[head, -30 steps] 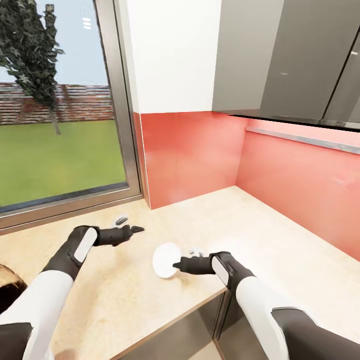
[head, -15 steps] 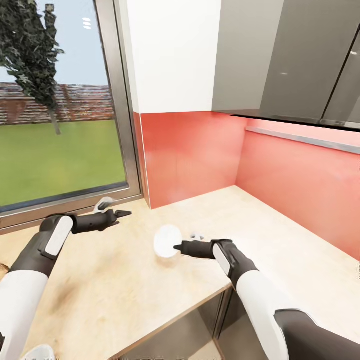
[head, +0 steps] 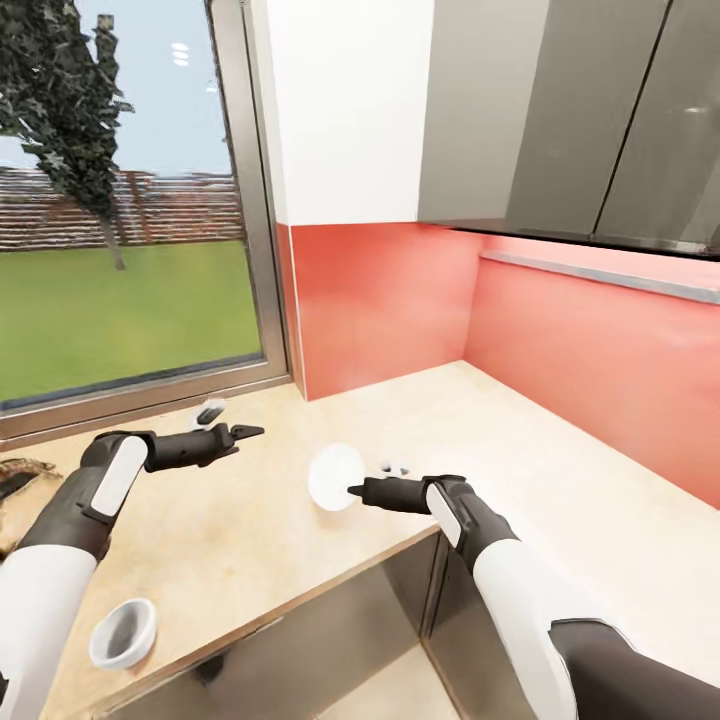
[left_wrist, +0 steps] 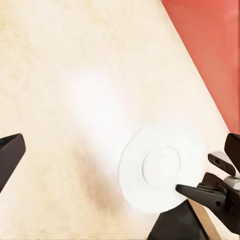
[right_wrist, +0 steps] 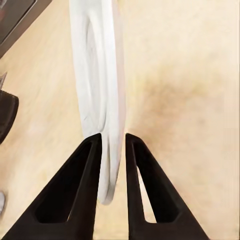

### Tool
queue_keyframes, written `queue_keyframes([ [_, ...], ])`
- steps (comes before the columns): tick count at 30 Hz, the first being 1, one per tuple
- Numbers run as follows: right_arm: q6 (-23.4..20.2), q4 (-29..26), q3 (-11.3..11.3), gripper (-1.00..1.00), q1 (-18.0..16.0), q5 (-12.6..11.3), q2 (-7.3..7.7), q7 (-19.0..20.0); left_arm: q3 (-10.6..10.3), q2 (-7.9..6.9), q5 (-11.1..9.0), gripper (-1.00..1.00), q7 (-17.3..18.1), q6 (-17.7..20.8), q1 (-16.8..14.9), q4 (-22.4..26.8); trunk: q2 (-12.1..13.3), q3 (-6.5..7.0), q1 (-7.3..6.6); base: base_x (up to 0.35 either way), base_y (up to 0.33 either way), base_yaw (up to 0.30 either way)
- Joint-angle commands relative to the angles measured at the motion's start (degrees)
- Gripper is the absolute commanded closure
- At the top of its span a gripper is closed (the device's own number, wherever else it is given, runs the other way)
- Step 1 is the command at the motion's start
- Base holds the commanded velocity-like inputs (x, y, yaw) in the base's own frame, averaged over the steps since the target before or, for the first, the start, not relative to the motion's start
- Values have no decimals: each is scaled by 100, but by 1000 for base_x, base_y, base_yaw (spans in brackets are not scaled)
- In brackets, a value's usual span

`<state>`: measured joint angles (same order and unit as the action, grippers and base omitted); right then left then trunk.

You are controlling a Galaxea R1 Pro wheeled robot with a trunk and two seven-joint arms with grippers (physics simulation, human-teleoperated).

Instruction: Set up a coffee station on the kitchen countertop: keep the coffee maker on the countertop, move the bottle of coffee from the kitchen shelf to the counter next to the coffee maker, place a paper coffee filter on top of the coffee maker, put the saucer next to the coffee maker with the coffee cup on the saucer, and place the electric kettle next to the coffee maker.

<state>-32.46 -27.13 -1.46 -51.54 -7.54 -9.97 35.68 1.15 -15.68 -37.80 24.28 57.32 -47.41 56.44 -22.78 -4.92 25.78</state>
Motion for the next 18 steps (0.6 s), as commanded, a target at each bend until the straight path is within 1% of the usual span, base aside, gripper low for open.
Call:
queue_keyframes([
  [1, -59, -2, -16, 100, -4, -62, -3, 1, 5, 4, 36, -100, 42, 26, -6, -1, -14, -5, 1, -337, 0, 0],
  [10, -59, -3, -20, 100, -5, -62, -3, 5, -9, 12, 35, -100, 54, 31, 9, 7, -14, 53, 1, -338, 0, 0],
  [12, -59, -3, -20, 100, -3, -59, -3, 2, -14, 13, 36, -100, 108, 27, 130, 14, -14, 54, 1, -338, 0, 0],
  [13, -59, -3, -20, 100, -2, -58, -3, 2, -19, 8, 36, -100, 193, 25, 218, 31, -14, 55, 1, -338, 0, 0],
  [15, -59, -3, -20, 100, -4, -56, -3, 2, -15, -12, 52, -100, 495, 15, 435, 108, -14, 55, 1, -338, 0, 0],
  [17, -59, -3, -21, 100, -2, -55, -3, 1, -5, -90, 90, -100, 1117, -33, 908, 395, -14, 55, 1, -338, 0, 0],
  [18, -59, -3, -21, 100, -1, -55, -3, 1, -3, -136, 96, -100, 1294, -53, 1077, 536, -14, 55, 1, -338, 0, 0],
])
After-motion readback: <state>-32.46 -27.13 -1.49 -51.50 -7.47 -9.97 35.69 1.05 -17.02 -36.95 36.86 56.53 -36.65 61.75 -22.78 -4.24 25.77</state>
